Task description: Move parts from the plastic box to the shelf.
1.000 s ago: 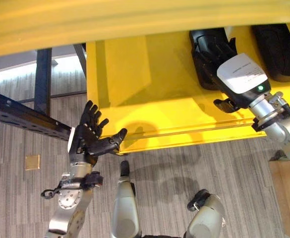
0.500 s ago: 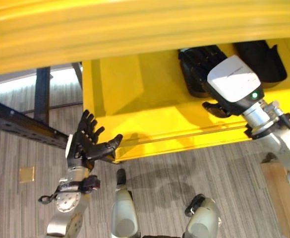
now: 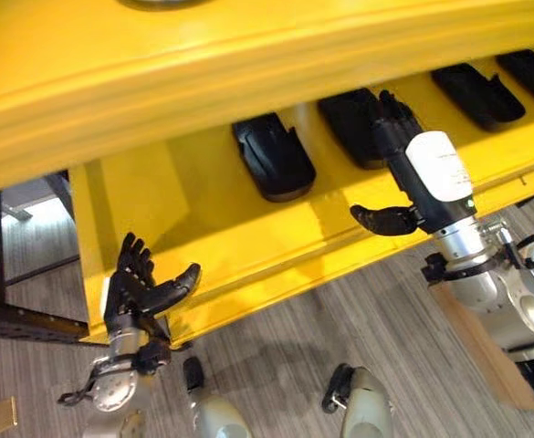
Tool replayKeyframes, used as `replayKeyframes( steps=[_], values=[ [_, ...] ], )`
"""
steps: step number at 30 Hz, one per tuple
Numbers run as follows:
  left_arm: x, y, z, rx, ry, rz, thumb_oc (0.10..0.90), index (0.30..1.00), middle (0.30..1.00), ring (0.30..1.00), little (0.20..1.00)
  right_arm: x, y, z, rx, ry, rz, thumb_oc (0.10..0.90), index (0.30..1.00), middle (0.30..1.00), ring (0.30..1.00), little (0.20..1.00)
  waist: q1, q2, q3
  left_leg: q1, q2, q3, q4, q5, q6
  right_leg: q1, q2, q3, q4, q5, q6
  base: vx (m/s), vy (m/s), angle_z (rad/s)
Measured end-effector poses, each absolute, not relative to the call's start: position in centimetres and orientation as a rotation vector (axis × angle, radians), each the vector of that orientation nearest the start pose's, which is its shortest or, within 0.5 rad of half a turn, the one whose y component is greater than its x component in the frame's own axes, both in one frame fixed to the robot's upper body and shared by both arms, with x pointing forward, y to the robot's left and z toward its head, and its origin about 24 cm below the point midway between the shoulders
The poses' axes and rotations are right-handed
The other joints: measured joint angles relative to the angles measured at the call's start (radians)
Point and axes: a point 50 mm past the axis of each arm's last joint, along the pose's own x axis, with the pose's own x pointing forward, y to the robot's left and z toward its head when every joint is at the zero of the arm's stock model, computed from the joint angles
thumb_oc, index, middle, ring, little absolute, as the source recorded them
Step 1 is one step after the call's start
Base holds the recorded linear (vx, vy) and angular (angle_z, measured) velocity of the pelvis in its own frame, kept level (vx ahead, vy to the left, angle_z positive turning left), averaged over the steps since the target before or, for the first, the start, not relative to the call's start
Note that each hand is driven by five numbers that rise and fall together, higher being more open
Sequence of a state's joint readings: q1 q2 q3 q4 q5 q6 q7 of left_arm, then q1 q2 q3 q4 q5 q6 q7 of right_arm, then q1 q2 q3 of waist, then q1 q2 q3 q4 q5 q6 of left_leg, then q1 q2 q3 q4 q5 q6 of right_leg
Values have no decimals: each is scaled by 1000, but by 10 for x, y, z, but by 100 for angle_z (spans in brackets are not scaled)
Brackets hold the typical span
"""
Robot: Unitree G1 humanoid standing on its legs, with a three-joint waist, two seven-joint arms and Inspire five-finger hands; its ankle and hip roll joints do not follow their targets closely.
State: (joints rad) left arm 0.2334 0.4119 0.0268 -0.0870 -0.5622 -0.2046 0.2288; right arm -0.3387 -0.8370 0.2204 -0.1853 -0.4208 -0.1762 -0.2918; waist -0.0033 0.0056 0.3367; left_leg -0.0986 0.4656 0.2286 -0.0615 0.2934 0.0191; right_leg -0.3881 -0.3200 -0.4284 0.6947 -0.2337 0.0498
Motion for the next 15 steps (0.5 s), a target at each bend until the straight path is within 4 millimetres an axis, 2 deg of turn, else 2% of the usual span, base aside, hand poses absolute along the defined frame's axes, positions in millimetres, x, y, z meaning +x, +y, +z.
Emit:
replayKeyframes(
  steps=[1, 2, 3, 4, 5, 6, 7, 8, 9, 10, 11, 12, 13, 14, 15],
  values=[
    [203, 253, 47, -143, -50, 311, 900, 1000, 1000, 1000, 1000, 277, -184, 202, -1114, -812, 13, 900, 1000, 1000, 1000, 1000, 26, -4, 0, -8, 8, -31, 17, 19, -11, -25, 21, 52, -16, 10, -15, 19, -74, -110],
    [205, 254, 44, -125, -42, 317, 900, 1000, 1000, 1000, 1000, 278, -182, 201, -1090, -819, 3, 900, 1000, 1000, 1000, 1000, 64, -6, -7, -3, -19, -100, 49, -9, -81, -48, 39, 80, -53, 36, -27, 60, -132, -124],
    [207, 253, 43, -129, -31, 317, 900, 1000, 1000, 1000, 1000, 278, -184, 202, -1103, -817, 0, 900, 1000, 1000, 1000, 1000, 58, 21, -8, -35, -17, -87, 76, 19, -77, -34, 56, 56, -118, 64, -28, 129, -171, -80],
    [210, 251, 40, -136, -24, 310, 900, 1000, 1000, 1000, 1000, 281, -188, 200, -1115, -793, -5, 900, 1000, 1000, 1000, 1000, 39, 26, -6, -62, -37, -116, 100, 61, -59, -16, 83, 79, -186, 107, -24, 115, -131, -4],
    [215, 243, 37, -161, -19, 294, 900, 1000, 1000, 1000, 1000, 281, -192, 194, -1112, -754, -14, 900, 1000, 1000, 1000, 1000, 31, 23, -5, -71, -66, -139, 136, 32, -93, 21, 84, 95, -248, 154, -29, 114, -120, 10],
    [217, 235, 36, -177, -17, 272, 900, 1000, 1000, 1000, 1000, 281, -193, 191, -1094, -734, -17, 900, 1000, 1000, 1000, 1000, 32, 10, -1, -69, -124, -156, 159, -75, -144, 48, 64, 106, -305, 176, -15, 57, -47, -14],
    [216, 231, 33, -176, -4, 243, 900, 1000, 1000, 1000, 1000, 281, -193, 189, -1079, -731, -17, 900, 1000, 1000, 1000, 1000, 34, 21, -6, -53, -185, -155, 160, -138, -153, 73, 69, 101, -369, 194, 8, 87, -67, -32],
    [215, 229, 33, -170, -1, 222, 900, 1000, 1000, 1000, 1000, 279, -192, 189, -1070, -734, -17, 900, 1000, 1000, 1000, 1000, 22, 28, -8, -52, -222, -97, 145, -216, -114, 94, 81, 89, -434, 241, 15, 88, -44, -25],
    [217, 229, 35, -168, -14, 215, 900, 1000, 1000, 1000, 1000, 278, -191, 188, -1055, -735, -19, 900, 1000, 1000, 1000, 1000, 17, 2, -3, -38, -264, -127, 118, -250, -128, 98, 78, 100, -478, 294, 20, 94, -47, -24],
    [217, 228, 35, -176, -12, 219, 900, 1000, 1000, 1000, 1000, 278, -188, 186, -1035, -731, -18, 900, 1000, 1000, 1000, 1000, 23, -15, -4, -40, -290, -132, 106, -259, -116, 105, 78, 112, -541, 319, 32, 86, -28, -39],
    [217, 226, 34, -182, -16, 220, 900, 1000, 1000, 1000, 1000, 279, -185, 184, -1012, -732, -19, 900, 1000, 1000, 1000, 1000, 36, -17, -3, -39, -326, -175, 93, -267, -106, 123, 84, 129, -608, 328, 41, 53, -4, -66],
    [217, 223, 33, -193, -17, 220, 900, 1000, 1000, 1000, 1000, 279, -184, 184, -999, -734, -19, 900, 1000, 1000, 1000, 1000, 50, -8, 0, -37, -348, -215, 79, -262, -110, 122, 85, 149, -612, 328, 37, 38, 18, -62],
    [217, 223, 33, -194, -14, 220, 900, 1000, 1000, 1000, 1000, 279, -181, 180, -969, -725, -20, 900, 1000, 1000, 1000, 1000, 56, -2, 5, -27, -345, -208, 87, -255, -124, 105, 86, 145, -508, 318, 44, 21, 19, -29],
    [218, 223, 33, -192, -16, 219, 900, 1000, 1000, 1000, 1000, 278, -179, 176, -953, -715, -15, 900, 1000, 1000, 1000, 1000, 52, -12, 1, -22, -361, -211, 88, -258, -121, 123, 99, 147, -485, 289, 26, 73, 42, 6],
    [217, 222, 34, -189, -19, 219, 900, 1000, 1000, 1000, 1000, 278, -176, 176, -946, -723, -4, 900, 1000, 1000, 1000, 1000, 47, -12, 2, -22, -372, -216, 97, -257, -118, 135, 101, 162, -520, 312, 40, 115, 52, 2]
  ],
)
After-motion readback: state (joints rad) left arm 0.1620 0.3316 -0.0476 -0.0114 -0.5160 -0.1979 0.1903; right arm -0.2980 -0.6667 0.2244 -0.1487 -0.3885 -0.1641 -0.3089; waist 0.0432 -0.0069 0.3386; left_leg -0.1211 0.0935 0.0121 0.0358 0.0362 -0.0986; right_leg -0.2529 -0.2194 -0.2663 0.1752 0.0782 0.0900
